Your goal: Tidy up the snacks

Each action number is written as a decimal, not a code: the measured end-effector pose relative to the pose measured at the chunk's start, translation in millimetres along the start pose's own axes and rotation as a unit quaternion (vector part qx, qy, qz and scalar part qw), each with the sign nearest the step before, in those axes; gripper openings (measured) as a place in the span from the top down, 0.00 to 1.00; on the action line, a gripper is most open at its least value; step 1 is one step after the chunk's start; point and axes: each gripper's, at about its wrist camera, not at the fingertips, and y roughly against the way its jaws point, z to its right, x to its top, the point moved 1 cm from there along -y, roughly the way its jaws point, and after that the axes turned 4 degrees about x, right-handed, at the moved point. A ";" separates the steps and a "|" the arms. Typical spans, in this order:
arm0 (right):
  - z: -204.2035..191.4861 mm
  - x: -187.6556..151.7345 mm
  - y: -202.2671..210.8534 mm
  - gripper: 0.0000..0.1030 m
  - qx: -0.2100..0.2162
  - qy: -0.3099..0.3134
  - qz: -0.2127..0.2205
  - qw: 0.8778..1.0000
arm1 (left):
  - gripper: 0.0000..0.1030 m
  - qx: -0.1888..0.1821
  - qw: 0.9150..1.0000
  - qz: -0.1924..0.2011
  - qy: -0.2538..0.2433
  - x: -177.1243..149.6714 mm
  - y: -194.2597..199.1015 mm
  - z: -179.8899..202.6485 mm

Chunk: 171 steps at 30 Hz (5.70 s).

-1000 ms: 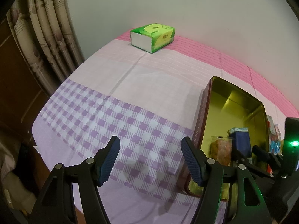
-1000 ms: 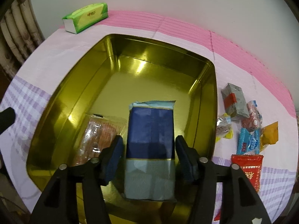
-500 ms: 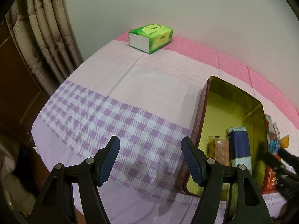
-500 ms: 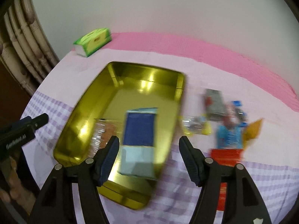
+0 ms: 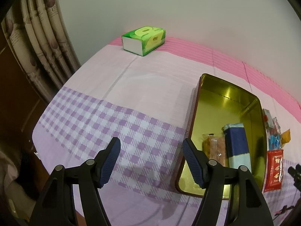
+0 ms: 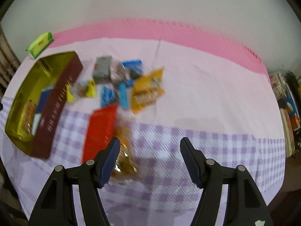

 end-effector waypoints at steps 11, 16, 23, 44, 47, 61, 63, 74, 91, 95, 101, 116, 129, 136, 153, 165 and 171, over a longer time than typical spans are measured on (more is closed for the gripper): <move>-38.6 -14.1 -25.1 0.42 0.042 0.059 -0.016 0.997 | 0.33 -0.008 1.000 0.004 -0.018 -7.1 14.7 18.9; -32.8 -13.8 -34.7 0.53 0.053 0.048 -0.019 0.997 | 0.33 -0.030 0.998 0.013 -0.047 -12.5 34.0 46.1; -20.5 -18.0 -34.5 0.61 0.061 0.039 -0.007 0.997 | 0.33 -0.087 0.993 -0.007 -0.085 -20.2 51.3 106.9; 54.9 -19.0 -37.0 0.62 0.007 -0.045 0.000 0.999 | 0.33 -0.161 0.964 -0.135 -0.166 -32.9 25.8 271.2; 56.3 -14.3 -39.4 0.62 0.010 -0.048 -0.003 0.999 | 0.33 -0.153 0.960 -0.166 -0.165 -38.7 12.1 279.0; 59.5 -13.4 -38.7 0.59 0.017 -0.054 -0.003 0.998 | 0.33 -0.109 0.966 -0.193 -0.130 -45.6 -30.2 290.2; 59.8 -13.2 -38.8 0.59 0.018 -0.056 -0.003 0.998 | 0.35 -0.103 0.967 -0.195 -0.131 -48.0 -34.0 292.2; 61.8 -12.1 -38.6 0.58 0.020 -0.057 -0.003 0.998 | 0.49 -0.086 0.969 -0.172 -0.157 -58.5 -35.6 307.0; 57.8 -13.2 -39.9 0.58 0.011 -0.052 -0.003 0.999 | 0.55 -0.108 0.959 -0.170 -0.197 -92.0 -7.0 305.7; 57.9 -13.3 -40.1 0.58 0.011 -0.051 -0.004 0.999 | 0.56 -0.118 0.958 -0.164 -0.204 -93.9 6.0 304.9; 58.0 -13.5 -40.1 0.58 0.011 -0.051 -0.004 0.999 | 0.56 -0.142 0.956 -0.150 -0.211 -91.6 33.8 304.0; 57.1 -12.9 -40.2 0.58 0.011 -0.051 -0.004 0.999 | 0.56 -0.127 0.969 -0.085 -0.195 3.0 66.0 235.6; 59.2 -14.2 -40.4 0.58 0.011 -0.051 -0.004 0.999 | 0.56 -0.014 0.972 -0.094 -0.214 30.9 5.4 161.2; 57.9 -13.4 -40.3 0.58 0.011 -0.050 -0.004 0.999 | 0.56 0.009 0.967 -0.123 -0.223 21.8 -26.4 144.6; 58.1 -13.2 -40.5 0.58 0.010 -0.049 -0.005 0.999 | 0.56 0.012 0.965 -0.142 -0.220 8.8 -44.8 136.0; 60.3 -13.2 -40.6 0.56 0.010 -0.050 -0.007 0.999 | 0.54 0.003 0.968 -0.136 -0.210 9.4 -41.1 131.2; 58.3 -12.9 -41.2 0.56 0.009 -0.048 -0.007 0.999 | 0.54 -0.011 0.973 -0.118 -0.197 10.9 -26.2 125.9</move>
